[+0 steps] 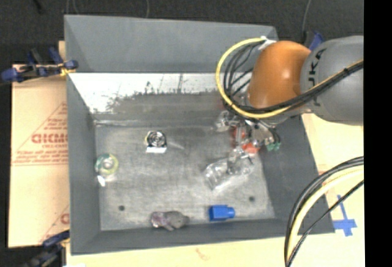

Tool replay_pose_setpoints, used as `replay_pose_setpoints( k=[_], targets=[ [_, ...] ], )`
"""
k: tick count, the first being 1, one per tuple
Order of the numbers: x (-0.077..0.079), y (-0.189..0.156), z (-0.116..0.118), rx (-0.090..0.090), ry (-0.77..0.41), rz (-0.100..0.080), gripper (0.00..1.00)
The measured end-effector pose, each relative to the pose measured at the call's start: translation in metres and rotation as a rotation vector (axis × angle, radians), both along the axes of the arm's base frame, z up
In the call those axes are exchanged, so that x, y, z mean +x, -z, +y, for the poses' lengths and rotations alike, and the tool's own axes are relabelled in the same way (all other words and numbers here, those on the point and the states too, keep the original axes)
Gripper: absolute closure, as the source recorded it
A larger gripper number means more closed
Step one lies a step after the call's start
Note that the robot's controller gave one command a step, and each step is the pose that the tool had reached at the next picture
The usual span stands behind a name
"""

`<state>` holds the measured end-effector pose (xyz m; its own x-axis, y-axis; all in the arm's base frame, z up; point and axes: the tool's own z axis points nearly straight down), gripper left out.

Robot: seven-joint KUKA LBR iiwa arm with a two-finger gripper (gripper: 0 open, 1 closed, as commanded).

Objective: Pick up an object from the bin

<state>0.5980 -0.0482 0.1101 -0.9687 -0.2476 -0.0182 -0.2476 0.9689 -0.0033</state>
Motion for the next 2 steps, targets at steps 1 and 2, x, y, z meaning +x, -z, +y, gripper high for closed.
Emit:
replay_pose_setpoints(
  k=[1, 2],
  targets=[
    [-0.012, -0.004, 0.023, 0.0, 0.123, 0.016, 0.0],
    [-0.023, -0.007, 0.0, -0.001, 0.057, 0.02, 0.0]
  ],
)
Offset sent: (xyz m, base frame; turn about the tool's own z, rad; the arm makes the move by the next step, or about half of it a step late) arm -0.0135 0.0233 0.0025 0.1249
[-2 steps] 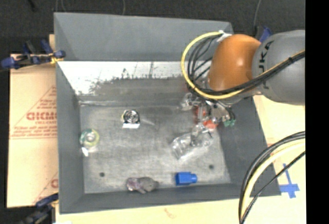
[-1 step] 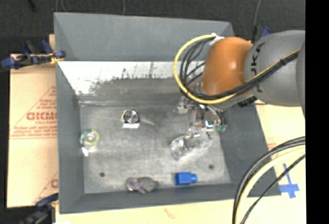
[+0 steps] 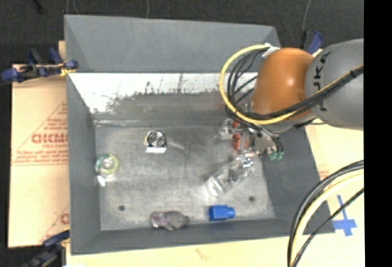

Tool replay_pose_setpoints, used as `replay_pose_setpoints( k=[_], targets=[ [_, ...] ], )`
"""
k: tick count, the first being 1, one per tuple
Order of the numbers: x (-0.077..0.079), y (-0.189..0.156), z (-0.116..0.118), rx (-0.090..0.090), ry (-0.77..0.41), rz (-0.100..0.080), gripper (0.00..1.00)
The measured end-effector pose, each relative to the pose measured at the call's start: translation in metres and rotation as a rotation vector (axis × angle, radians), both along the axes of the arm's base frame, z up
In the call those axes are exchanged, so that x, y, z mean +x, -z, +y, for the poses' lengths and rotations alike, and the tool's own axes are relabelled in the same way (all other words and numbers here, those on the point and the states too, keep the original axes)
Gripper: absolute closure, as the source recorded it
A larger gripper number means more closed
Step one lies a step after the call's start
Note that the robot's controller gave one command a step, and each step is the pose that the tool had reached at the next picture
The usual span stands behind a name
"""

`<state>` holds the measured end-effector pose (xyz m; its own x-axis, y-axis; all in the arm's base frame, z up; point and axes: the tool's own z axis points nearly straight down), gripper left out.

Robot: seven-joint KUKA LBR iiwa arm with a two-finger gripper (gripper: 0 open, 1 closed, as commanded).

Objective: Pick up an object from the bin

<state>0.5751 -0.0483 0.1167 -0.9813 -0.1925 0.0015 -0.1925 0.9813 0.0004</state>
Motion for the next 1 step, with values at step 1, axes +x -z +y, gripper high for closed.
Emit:
replay_pose_setpoints(
  k=[1],
  targets=[
    [-0.0009, 0.0111, 0.0022, 0.003, -0.102, -0.015, 0.0]
  ],
)
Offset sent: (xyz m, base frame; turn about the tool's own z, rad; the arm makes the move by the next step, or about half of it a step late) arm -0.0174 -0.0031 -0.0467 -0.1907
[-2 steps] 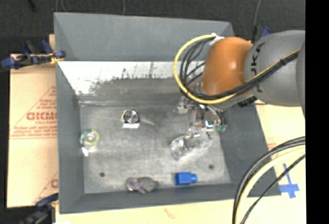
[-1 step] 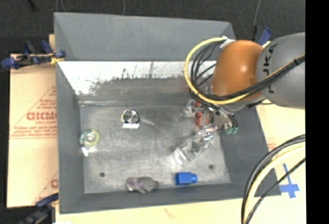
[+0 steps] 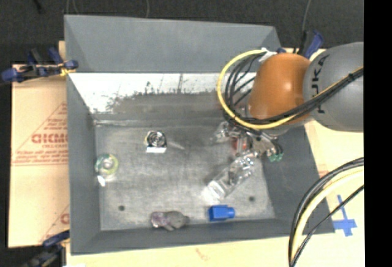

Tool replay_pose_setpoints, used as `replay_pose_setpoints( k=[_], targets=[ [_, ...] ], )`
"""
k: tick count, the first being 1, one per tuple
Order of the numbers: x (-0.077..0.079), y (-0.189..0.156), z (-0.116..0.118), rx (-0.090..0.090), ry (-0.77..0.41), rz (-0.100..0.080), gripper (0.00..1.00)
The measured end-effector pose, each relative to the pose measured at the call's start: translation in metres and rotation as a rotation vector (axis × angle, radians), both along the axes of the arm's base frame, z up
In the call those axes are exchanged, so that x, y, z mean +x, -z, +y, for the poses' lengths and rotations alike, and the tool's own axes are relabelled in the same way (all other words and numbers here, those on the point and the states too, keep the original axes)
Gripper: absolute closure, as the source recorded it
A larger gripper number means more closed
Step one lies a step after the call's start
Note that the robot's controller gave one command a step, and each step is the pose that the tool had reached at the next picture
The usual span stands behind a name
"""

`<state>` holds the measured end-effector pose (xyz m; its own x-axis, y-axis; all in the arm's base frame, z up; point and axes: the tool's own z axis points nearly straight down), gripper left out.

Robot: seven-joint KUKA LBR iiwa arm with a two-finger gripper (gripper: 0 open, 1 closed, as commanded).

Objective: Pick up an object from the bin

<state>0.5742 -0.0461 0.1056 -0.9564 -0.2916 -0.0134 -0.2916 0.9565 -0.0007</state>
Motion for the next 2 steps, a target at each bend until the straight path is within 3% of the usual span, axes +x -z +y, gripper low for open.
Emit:
replay_pose_setpoints(
  k=[1, 2],
  targets=[
    [0.0001, 0.001, 0.0018, 0.002, -0.057, -0.004, 0.0],
    [-0.0036, 0.0002, -0.0004, -0.001, -0.057, 0.022, 1.0]
  ],
)
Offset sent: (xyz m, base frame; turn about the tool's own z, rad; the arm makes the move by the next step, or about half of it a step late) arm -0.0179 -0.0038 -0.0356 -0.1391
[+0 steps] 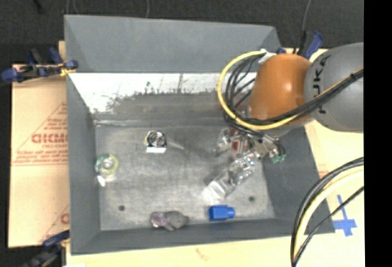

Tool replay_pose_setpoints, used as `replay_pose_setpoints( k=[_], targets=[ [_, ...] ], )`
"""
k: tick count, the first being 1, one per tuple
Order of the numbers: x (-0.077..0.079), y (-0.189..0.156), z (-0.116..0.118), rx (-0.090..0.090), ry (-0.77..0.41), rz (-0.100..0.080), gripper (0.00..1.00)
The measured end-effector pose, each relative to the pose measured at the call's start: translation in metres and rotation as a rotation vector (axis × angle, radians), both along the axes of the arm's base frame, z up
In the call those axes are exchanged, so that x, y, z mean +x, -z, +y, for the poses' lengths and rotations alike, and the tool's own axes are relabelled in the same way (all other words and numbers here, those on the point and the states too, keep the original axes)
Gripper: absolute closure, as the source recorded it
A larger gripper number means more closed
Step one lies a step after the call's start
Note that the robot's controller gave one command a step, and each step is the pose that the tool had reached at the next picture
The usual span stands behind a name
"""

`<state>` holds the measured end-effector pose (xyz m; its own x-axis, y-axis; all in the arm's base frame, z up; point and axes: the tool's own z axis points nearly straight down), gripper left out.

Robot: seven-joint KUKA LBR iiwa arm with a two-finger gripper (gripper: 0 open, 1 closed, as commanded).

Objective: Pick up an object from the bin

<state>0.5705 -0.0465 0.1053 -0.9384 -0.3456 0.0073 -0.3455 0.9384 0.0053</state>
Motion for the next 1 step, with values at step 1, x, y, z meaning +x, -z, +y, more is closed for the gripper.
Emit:
replay_pose_setpoints(
  k=[1],
  targets=[
    [0.0008, -0.0151, -0.0007, -0.002, 0.001, -0.014, 1.0]
  ],
)
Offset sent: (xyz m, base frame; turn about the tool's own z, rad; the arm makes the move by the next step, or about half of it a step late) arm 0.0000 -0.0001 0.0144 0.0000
